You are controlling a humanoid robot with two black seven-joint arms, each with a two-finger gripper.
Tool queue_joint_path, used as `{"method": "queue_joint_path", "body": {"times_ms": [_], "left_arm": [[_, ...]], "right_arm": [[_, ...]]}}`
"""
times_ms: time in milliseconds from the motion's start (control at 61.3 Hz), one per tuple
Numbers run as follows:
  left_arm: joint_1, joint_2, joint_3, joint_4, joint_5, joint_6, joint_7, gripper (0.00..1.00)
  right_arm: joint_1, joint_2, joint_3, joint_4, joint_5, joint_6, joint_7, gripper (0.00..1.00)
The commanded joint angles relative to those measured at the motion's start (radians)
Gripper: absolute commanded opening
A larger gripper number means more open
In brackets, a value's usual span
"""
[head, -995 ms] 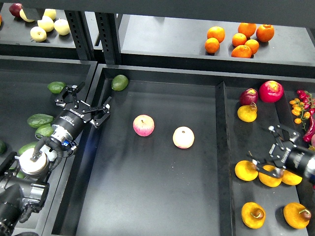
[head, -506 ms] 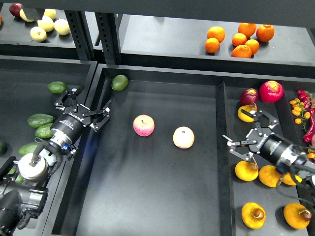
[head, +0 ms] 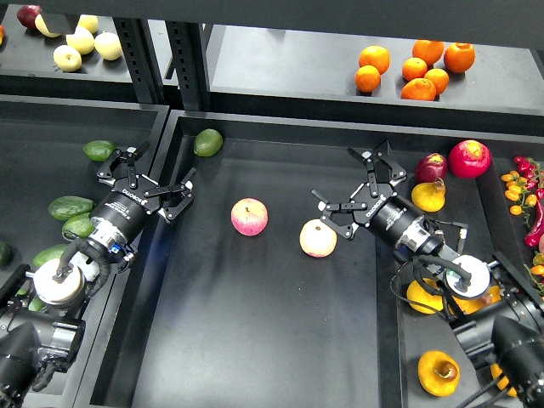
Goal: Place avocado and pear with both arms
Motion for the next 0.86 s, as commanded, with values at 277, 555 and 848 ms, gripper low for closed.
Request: {"method": "queue_joint_path", "body": {"times_ms": [277, 555, 848], "left_arm": [[-0.013, 0.0, 0.019, 0.006, 0.001, 0.0, 0.0, 0.99], [-0.018, 0.0, 0.032, 0.007, 0.001, 0.0, 0.0, 0.99], [-0.016, 0.0, 0.031, 0.003, 0.001, 0.0, 0.0, 0.99]], "right_arm": [[0.103, 0.002, 0.058, -0.127, -0.043, 0.0, 0.081, 0.99], [0.105, 0.002, 0.072, -0.128, -0.046, 0.0, 0.081, 0.99], [0.105, 0.002, 0.072, -0.127, -0.046, 0.0, 0.081, 0.99]]}}
